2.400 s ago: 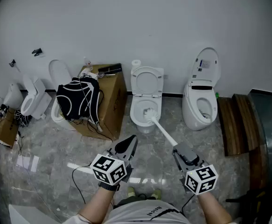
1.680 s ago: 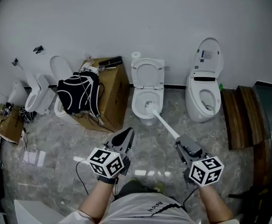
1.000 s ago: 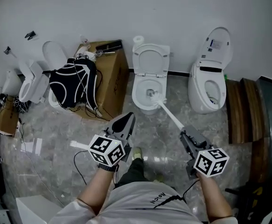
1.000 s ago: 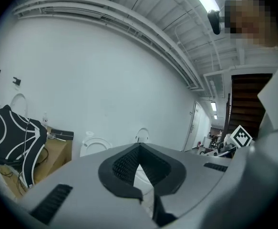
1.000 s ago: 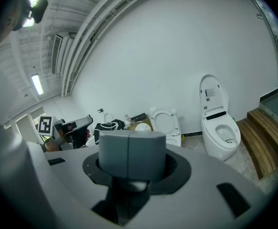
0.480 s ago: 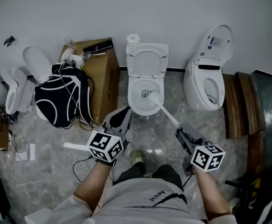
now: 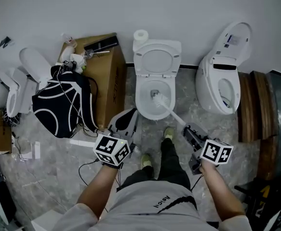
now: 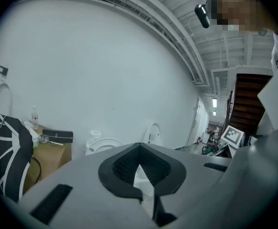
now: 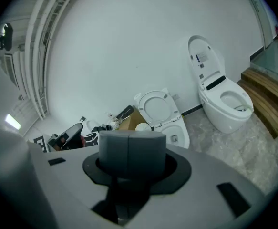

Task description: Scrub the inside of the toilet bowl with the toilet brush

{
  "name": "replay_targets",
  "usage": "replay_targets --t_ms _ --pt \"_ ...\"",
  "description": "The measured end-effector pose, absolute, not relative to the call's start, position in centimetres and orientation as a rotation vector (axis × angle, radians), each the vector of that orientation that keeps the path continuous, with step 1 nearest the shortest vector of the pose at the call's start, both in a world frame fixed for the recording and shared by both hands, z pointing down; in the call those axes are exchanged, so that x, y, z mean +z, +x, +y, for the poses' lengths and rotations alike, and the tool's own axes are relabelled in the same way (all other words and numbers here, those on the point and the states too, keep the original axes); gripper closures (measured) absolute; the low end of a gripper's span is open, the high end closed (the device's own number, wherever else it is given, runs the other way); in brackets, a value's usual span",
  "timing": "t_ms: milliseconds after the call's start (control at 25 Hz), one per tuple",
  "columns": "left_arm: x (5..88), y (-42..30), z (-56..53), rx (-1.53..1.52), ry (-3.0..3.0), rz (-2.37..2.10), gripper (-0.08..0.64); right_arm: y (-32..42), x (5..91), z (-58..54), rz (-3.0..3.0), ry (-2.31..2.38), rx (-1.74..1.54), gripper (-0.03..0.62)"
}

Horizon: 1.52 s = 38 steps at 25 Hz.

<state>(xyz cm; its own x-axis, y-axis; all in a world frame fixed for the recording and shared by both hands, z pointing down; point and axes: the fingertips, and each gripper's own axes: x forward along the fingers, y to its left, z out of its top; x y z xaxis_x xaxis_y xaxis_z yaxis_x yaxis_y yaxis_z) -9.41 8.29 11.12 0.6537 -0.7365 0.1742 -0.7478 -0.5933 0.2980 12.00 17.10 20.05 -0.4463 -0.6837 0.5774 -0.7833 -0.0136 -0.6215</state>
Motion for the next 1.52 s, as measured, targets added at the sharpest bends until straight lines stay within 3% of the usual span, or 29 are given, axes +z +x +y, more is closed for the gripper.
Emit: replay_targets --t_ms 400,720,1160,1520 --pt "16.5 -6.5 -3.3 0.094 2.432 -1.308 0.554 14.5 30.8 2.8 -2.063 1.366 1.635 0.434" --pt "25.5 -5.2 -9.7 0.193 2.282 -1.391 0.554 14.7 43.5 -5.3 -1.991 1.213 1.745 0.434" --pt "42.7 -6.6 -11.6 0.271 2.227 -1.334 0.554 11.6 60.3 -9.2 -1.954 1.264 1.85 0.434" --pt "48.2 -8.9 -11.1 0.27 2.227 -1.323 0.554 9.4 65.7 -9.6 -1.987 1.279 1.859 0.434"
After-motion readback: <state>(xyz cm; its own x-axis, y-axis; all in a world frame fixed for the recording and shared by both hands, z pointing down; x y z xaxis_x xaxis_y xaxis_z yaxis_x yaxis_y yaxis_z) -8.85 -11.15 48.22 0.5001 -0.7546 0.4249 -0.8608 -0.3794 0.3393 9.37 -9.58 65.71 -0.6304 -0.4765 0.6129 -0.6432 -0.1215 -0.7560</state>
